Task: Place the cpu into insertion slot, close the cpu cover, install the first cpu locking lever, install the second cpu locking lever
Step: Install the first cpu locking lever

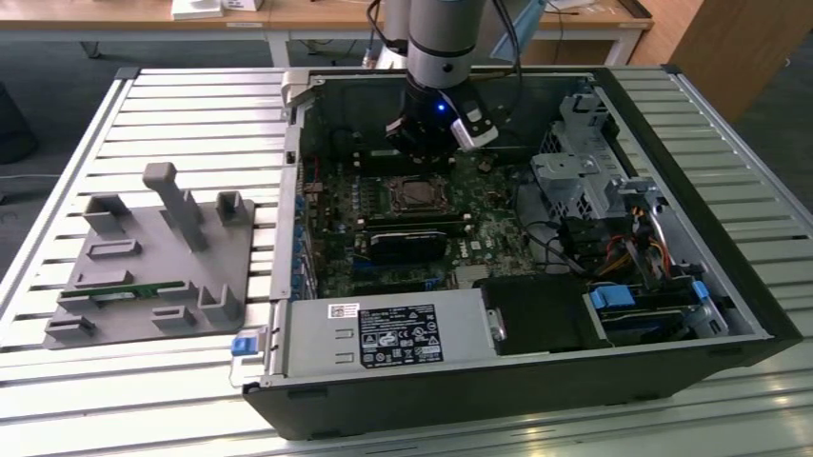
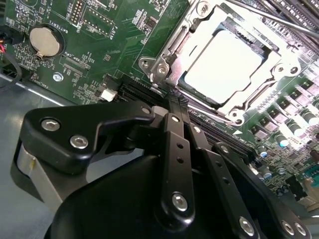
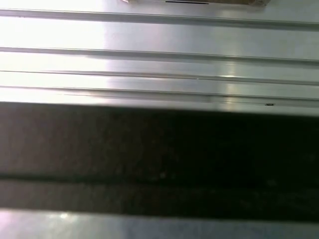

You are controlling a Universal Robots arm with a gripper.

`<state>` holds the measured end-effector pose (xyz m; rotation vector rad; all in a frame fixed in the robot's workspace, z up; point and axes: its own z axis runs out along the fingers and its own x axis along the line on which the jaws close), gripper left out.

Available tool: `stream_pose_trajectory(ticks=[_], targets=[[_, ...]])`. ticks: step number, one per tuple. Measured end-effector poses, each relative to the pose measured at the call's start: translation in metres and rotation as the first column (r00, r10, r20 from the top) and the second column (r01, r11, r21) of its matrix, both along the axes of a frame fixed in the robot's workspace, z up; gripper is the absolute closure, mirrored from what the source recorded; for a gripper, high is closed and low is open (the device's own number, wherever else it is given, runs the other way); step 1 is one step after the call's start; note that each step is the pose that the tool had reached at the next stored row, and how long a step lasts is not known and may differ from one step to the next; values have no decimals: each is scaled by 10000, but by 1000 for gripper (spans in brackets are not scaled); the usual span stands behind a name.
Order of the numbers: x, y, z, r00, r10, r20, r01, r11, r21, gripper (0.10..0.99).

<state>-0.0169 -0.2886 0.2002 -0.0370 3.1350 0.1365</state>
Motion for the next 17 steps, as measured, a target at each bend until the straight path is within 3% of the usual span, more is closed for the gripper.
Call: stream_pose_trajectory(ticks=[17], targets=[[0, 0, -14, 10000, 1, 0, -1, 9998, -188, 980]])
